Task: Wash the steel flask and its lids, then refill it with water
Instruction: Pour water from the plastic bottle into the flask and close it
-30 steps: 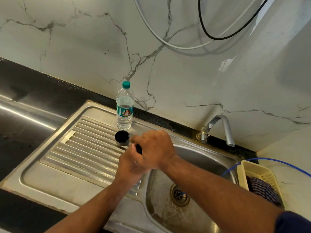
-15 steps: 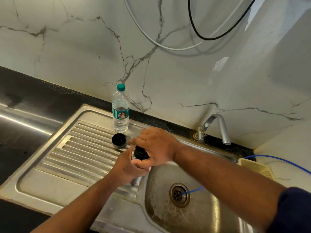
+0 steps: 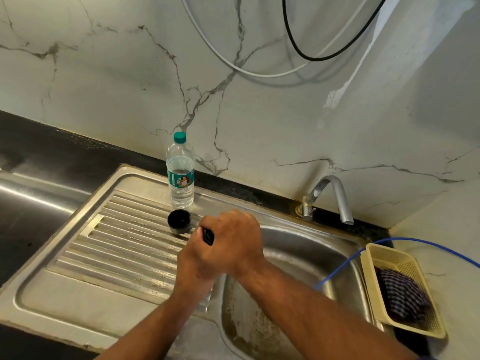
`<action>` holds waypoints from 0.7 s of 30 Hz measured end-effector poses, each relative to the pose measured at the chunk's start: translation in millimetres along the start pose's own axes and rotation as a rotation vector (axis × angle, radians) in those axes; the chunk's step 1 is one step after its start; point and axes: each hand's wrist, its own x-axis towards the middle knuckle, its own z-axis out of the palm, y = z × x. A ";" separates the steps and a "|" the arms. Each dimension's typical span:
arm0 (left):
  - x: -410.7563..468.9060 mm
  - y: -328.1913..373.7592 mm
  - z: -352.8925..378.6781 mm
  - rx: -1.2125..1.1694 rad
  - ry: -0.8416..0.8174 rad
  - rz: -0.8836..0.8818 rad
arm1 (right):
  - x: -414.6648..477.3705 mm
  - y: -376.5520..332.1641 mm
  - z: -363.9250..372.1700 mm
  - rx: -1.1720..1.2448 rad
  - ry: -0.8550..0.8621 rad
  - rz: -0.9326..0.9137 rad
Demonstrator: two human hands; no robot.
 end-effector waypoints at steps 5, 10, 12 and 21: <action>-1.1 -18.0 -7.1 -0.071 -0.012 0.007 | -3.6 9.0 -7.6 0.101 -0.124 0.037; -9.3 -37.0 -27.6 -0.238 0.069 -0.054 | -3.7 32.4 -8.1 0.667 -0.128 0.330; -12.8 -41.6 -37.6 -0.289 0.103 -0.051 | 2.4 40.9 4.4 0.679 -0.153 0.376; -19.6 -59.0 -70.4 -0.316 0.233 -0.074 | 55.5 36.9 102.2 0.317 -0.666 0.139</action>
